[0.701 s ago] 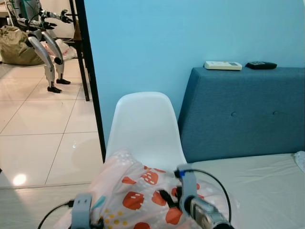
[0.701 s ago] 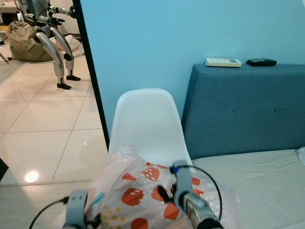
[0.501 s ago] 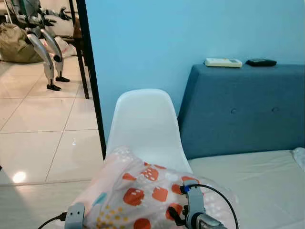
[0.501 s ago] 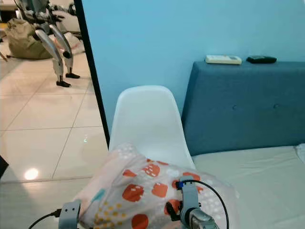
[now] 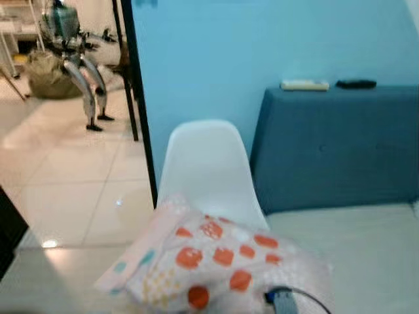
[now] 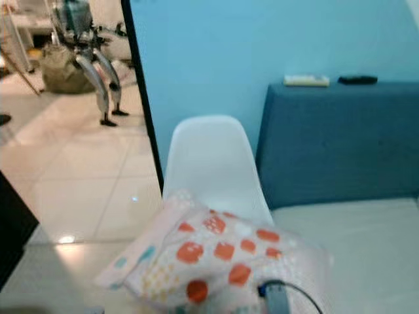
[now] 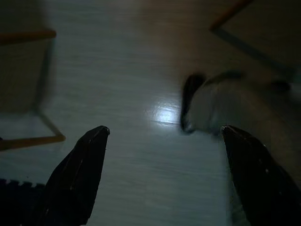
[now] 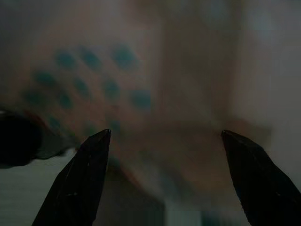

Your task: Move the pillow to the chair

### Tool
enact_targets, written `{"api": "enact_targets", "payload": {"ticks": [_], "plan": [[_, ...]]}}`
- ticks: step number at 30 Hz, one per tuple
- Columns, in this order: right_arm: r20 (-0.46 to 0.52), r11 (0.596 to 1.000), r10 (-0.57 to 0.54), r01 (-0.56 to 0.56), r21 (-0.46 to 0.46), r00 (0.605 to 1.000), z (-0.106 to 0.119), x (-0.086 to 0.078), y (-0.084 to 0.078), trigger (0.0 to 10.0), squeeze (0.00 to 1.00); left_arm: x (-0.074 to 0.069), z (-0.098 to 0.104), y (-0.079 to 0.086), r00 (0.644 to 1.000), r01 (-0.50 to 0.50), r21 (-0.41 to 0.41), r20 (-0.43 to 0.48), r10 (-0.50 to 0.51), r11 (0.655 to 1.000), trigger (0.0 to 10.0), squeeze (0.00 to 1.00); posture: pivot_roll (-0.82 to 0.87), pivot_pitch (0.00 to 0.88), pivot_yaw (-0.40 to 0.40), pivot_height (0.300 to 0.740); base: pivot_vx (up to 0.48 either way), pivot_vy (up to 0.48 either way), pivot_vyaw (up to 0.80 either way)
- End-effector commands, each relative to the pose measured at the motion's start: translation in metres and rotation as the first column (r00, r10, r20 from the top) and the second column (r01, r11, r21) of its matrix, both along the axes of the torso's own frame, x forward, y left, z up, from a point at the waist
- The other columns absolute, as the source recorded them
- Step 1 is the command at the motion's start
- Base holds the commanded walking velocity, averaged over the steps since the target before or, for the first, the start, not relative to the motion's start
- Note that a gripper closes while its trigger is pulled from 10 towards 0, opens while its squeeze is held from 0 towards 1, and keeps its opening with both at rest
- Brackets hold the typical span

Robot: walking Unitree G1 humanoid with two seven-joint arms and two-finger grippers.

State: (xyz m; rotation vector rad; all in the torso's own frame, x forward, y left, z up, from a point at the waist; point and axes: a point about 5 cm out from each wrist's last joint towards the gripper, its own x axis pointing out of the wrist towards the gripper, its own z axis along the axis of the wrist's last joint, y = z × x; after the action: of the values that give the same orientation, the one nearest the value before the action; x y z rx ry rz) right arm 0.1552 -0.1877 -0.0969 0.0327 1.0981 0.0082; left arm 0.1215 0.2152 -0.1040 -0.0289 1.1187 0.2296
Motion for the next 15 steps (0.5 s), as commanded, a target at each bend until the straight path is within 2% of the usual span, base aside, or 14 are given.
{"api": "enact_targets", "payload": {"ticks": [1, 3, 7, 8, 13, 15], "plan": [[-0.02, 1.0, 0.015, -0.015, 0.001, 1.0, -0.002, -0.003, 0.004, 10.0, 0.0, 0.0, 0.0, 0.003, 1.0, 0.014, 0.009, -0.007, -0.014, 1.0, 10.0, 0.0, 0.1, 0.0, -0.045, 0.74, -0.405, 0.0, 0.0], [-0.024, 0.999, 0.05, -0.05, -0.01, 0.998, -0.002, -0.003, 0.004, 10.0, 0.0, 0.0, 0.0, 0.002, 1.0, 0.024, 0.007, -0.012, -0.024, 1.0, 10.0, 0.0, 0.1, 0.0, -0.048, 0.74, 0.281, 0.0, 0.0], [-0.027, 0.997, 0.068, -0.069, -0.018, 0.997, -0.002, -0.002, 0.005, 10.0, 0.0, 0.001, 0.0, 0.0, 0.999, 0.032, 0.003, -0.011, -0.032, 0.999, 10.0, 0.0, 0.11, 0.0, -0.055, 0.74, -0.283, 0.0, 0.0], [-0.032, 0.996, 0.086, -0.087, -0.025, 0.996, -0.002, -0.002, 0.005, 10.0, 0.0, 0.002, 0.0, -0.002, 0.999, 0.036, -0.002, -0.009, -0.036, 0.999, 10.0, 0.0, 0.11, 0.0, -0.057, 0.74, 0.289, 0.0, 0.0], [-0.045, 0.987, 0.15, -0.152, -0.046, 0.988, -0.002, -0.001, 0.006, 10.0, 0.0, 0.008, 0.0, -0.012, 0.998, 0.067, -0.022, 0.004, -0.067, 0.998, 10.0, 0.0, 0.1, 0.0, -0.06, 0.74, -0.388, 0.0, 0.0], [-0.047, 0.984, 0.166, -0.168, -0.052, 0.985, -0.001, -0.001, 0.006, 10.0, 0.0, 0.011, 0.0, -0.018, 0.997, 0.079, -0.035, 0.014, -0.078, 0.996, 10.0, 0.0, 0.1, 0.0, -0.061, 0.74, 0.292, 0.0, 0.0]]}}
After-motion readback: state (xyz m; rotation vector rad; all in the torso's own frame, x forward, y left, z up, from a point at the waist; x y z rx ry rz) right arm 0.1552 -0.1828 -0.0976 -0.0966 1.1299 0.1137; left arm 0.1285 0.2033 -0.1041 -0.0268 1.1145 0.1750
